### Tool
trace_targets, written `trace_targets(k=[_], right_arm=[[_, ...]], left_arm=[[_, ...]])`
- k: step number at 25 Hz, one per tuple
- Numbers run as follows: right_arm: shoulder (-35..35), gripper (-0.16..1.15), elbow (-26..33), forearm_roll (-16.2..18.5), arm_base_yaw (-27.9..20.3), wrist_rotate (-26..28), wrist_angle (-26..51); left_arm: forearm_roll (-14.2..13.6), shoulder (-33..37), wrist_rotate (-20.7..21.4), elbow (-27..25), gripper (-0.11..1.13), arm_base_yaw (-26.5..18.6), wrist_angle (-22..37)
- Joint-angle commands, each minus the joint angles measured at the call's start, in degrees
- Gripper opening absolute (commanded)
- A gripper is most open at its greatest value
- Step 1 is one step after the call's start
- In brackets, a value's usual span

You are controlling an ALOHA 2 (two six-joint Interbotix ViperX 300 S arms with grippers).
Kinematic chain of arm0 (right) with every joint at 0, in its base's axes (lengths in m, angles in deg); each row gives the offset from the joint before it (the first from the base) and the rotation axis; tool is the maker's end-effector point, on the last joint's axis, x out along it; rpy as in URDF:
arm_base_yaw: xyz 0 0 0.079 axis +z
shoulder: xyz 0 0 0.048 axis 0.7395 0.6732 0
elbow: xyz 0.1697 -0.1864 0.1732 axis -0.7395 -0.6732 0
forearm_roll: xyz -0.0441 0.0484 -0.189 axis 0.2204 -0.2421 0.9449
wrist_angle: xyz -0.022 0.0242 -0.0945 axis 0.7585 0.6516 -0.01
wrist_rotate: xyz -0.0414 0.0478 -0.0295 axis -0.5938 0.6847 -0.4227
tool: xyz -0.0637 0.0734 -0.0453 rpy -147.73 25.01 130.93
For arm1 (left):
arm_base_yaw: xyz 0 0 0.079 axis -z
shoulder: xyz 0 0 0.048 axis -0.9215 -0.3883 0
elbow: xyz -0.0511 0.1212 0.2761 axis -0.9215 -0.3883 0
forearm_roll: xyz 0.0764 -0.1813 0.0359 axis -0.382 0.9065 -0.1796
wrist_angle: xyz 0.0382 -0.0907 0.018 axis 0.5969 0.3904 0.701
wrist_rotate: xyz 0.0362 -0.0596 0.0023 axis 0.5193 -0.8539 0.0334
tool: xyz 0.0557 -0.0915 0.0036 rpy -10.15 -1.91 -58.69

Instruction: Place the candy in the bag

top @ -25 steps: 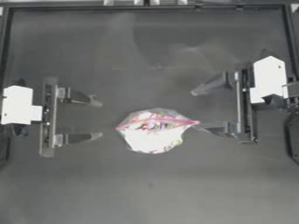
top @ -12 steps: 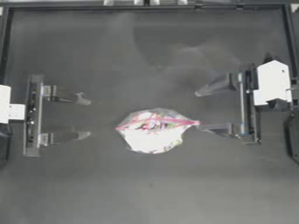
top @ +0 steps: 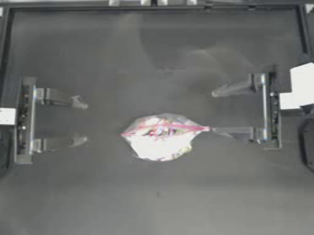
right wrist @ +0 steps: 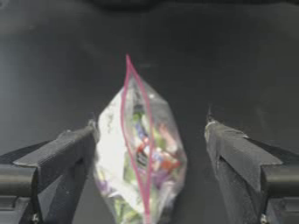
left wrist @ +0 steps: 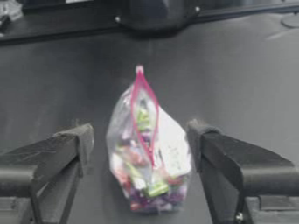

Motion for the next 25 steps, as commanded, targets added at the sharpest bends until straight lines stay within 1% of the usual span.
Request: trace_targets(k=[1, 7, 16, 25], right_arm=[[-1.76, 1.01, 0.0, 0.09, 0.0, -0.09, -0.53], [-3.52, 1.01, -1.14, 0.09, 0.0, -0.09, -0.53], [-5.36, 1.01, -2.02, 0.09, 0.0, -0.09, -0.44], [-7.47, 1.01, -2.46, 0.09, 0.0, 0.0, -0.53]], left_arm=[[0.09, 0.97, -0.09, 0.26, 0.96, 0.0, 0.44], [0.0, 2.9, -0.09, -0.53, 0.96, 0.18, 2.2], [0.0, 5.62, -0.09, -1.76, 0.96, 0.26, 2.55], [0.0, 8.79, -0.09, -2.2, 0.96, 0.26, 4.22]])
